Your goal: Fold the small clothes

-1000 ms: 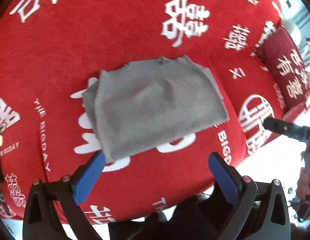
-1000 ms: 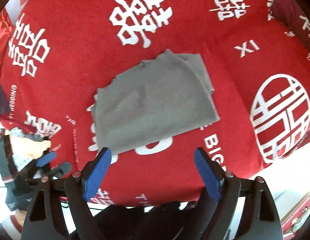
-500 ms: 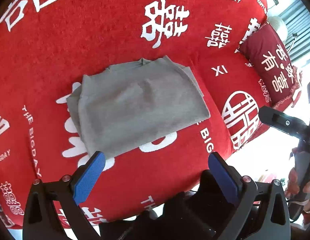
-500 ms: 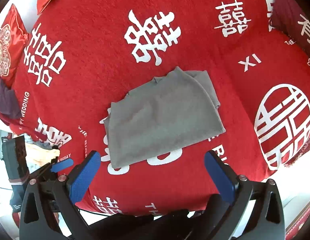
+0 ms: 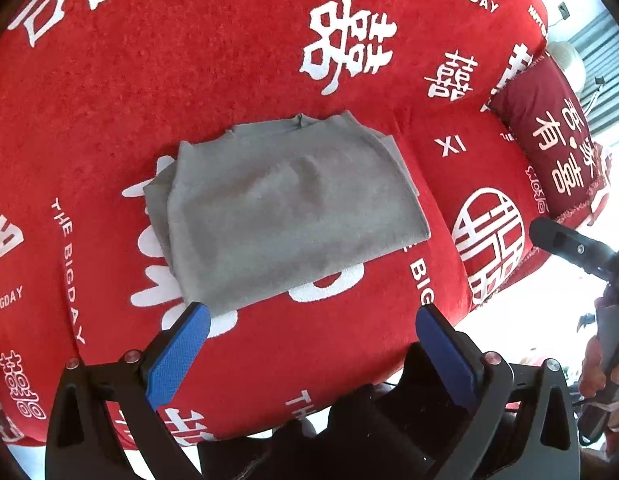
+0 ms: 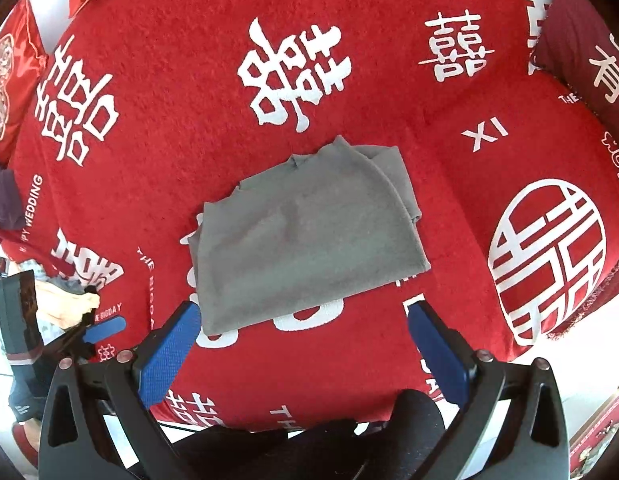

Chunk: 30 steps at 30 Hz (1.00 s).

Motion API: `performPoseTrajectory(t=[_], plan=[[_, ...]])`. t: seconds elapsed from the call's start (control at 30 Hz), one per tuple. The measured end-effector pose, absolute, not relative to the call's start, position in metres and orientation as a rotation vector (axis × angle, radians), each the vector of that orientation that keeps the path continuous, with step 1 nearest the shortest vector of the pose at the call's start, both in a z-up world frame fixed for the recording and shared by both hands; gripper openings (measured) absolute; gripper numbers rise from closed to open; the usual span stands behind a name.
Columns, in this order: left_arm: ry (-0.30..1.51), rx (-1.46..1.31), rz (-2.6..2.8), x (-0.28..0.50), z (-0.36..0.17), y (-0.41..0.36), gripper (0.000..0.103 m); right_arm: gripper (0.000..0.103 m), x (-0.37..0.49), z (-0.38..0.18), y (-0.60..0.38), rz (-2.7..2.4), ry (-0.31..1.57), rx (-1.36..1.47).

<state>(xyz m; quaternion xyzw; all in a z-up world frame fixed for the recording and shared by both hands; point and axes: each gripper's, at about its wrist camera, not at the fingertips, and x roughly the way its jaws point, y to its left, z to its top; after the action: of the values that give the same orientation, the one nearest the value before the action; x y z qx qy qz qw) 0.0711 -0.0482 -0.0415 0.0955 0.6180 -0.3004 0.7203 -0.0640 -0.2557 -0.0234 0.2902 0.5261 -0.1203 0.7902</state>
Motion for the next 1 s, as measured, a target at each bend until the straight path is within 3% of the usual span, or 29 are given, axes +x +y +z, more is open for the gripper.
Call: performPoseTrajectory(t=[1.0], plan=[[1.388, 0.088, -0.567, 0.076, -0.054, -0.026, 0.103, 0.103, -0.047, -0.046, -0.252, -0.206, 1.251, 0.600]])
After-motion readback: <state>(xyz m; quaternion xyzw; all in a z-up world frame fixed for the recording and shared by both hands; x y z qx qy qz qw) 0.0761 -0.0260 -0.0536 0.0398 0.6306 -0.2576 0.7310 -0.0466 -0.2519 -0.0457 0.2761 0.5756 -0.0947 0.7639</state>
